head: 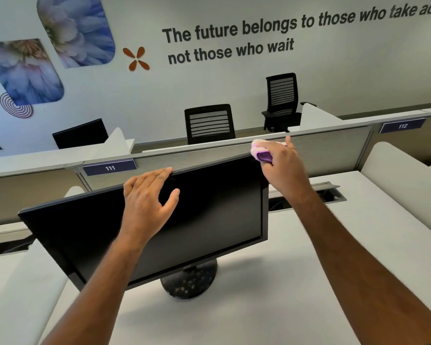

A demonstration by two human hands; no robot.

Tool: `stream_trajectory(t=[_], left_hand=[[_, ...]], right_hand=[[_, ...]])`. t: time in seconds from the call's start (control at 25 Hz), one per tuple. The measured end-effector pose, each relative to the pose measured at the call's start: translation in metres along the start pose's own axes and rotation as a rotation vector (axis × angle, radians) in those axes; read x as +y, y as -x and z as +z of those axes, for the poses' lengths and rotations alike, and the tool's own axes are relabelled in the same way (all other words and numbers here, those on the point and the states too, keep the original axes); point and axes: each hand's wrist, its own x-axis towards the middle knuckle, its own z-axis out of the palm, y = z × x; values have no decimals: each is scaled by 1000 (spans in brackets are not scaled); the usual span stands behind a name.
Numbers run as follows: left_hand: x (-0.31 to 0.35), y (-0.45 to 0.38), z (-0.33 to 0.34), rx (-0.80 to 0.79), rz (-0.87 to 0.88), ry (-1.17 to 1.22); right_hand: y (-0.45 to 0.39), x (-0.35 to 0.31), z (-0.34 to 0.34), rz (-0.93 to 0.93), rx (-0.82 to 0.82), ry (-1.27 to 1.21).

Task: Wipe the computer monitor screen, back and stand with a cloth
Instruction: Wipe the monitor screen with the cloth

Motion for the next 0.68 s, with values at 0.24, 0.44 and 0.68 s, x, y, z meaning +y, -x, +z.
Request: stream_trajectory(t=[0.24, 0.44, 0.68], left_hand=[[-3, -1, -6, -81, -15, -1], [-35, -1, -26, -215, 84, 33], [-118, 45, -70, -99, -32, -142]], right_hand=[[22, -76, 16, -175, -28, -4], [29, -131, 48, -247, -72, 20], [42, -185, 66, -321, -73, -5]])
